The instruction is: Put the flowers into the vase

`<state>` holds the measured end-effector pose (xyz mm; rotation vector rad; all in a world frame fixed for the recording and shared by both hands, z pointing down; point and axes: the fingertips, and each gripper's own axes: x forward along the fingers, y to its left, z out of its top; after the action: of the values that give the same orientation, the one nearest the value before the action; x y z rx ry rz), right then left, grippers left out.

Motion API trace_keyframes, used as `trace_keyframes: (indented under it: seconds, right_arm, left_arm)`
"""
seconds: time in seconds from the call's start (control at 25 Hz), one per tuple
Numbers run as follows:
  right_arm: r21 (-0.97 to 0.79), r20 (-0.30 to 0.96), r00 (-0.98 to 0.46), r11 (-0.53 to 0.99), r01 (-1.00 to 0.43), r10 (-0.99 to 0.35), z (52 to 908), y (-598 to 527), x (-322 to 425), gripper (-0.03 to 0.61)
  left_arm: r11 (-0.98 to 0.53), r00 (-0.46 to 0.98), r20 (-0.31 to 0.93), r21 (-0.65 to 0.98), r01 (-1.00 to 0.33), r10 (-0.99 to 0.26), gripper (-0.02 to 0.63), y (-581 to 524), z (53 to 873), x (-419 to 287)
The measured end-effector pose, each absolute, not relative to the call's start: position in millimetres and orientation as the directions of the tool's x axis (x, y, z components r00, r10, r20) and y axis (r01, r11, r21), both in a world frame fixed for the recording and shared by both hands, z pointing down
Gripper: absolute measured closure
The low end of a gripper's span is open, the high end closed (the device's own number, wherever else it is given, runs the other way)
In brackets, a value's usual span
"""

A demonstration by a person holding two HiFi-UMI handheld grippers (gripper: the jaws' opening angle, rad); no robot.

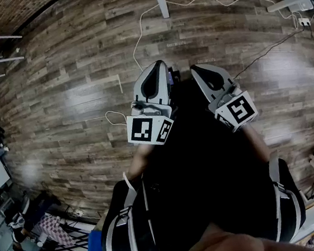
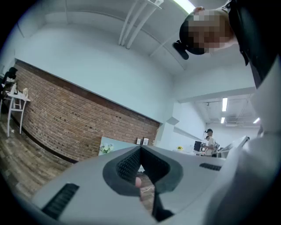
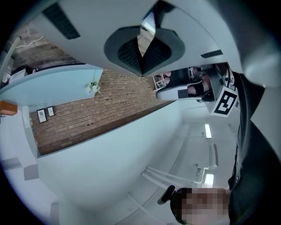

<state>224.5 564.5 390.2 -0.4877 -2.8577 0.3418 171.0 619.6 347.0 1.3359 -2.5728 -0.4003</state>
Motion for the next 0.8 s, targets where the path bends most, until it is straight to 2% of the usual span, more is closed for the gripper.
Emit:
trace_keyframes:
  seconds: [0.36, 0.64, 0.8]
  right_arm:
    - [-0.208, 0.138, -0.887, 0.889, 0.408, 0.440, 389.7, 608.6, 197.9, 0.560]
    - [-0.244, 0.177, -0.874, 0.880, 0.407, 0.453, 397.9, 622.4, 182.8, 0.560]
    - [-0.329, 0.196, -0.853, 0.852, 0.408, 0.484, 408.4, 624.2, 176.0, 0.560]
  left_arm:
    - [0.390, -0.411, 0.023, 0.367, -0.845, -0.911, 0.584, 590.6, 342.8, 174.9]
    - [0.315, -0.333, 0.041, 0.448, -0.837, -0.942, 0.584, 593.5, 351.2, 163.8]
    - [0.326, -0.341, 0.050, 0.449, -0.832, -0.939, 0.584, 601.2, 361.8, 151.6]
